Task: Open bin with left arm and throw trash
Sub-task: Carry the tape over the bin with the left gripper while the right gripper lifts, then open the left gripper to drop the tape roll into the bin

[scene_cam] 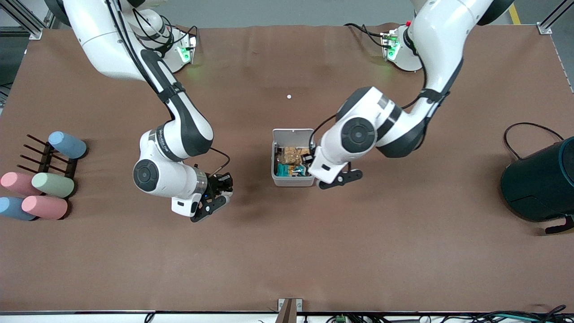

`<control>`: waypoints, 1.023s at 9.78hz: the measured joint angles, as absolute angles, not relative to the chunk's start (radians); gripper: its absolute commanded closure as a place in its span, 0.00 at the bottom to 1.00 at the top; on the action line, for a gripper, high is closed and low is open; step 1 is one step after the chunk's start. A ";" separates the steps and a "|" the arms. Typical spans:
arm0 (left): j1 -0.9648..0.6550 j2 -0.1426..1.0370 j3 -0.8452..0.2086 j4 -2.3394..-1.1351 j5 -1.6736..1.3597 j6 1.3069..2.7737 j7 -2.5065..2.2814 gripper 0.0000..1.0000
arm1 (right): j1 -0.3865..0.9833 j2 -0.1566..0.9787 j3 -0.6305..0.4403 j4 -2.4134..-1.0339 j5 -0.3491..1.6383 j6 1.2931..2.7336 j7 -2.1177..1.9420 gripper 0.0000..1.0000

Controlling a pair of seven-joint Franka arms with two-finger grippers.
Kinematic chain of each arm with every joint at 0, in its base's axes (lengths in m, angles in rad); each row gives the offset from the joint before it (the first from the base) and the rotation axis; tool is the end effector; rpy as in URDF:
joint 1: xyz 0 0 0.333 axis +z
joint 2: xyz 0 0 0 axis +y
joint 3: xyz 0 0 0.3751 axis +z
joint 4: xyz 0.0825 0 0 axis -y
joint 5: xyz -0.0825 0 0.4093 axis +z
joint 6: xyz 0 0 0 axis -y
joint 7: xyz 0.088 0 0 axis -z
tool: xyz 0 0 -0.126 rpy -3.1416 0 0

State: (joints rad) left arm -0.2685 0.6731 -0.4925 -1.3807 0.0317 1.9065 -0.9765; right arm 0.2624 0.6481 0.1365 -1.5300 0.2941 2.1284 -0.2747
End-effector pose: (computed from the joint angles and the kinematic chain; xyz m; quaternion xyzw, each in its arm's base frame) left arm 0.6111 -0.4638 0.3645 0.9799 0.1411 -0.1269 0.0608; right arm 0.6994 0.2948 0.2933 -0.9574 -0.2369 0.0335 0.1617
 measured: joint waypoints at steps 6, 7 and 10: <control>-0.325 0.748 -0.491 -1.372 0.032 2.032 -1.064 0.00 | 0.290 0.648 0.140 -1.529 0.295 2.130 -0.226 0.94; -0.327 0.749 -0.491 -1.370 0.032 2.039 -1.076 0.00 | 0.291 0.648 0.140 -1.529 0.295 2.130 -0.225 0.94; -0.325 0.748 -0.491 -1.349 0.032 2.039 -1.085 0.00 | 0.291 0.648 0.140 -1.526 0.296 2.130 -0.195 0.94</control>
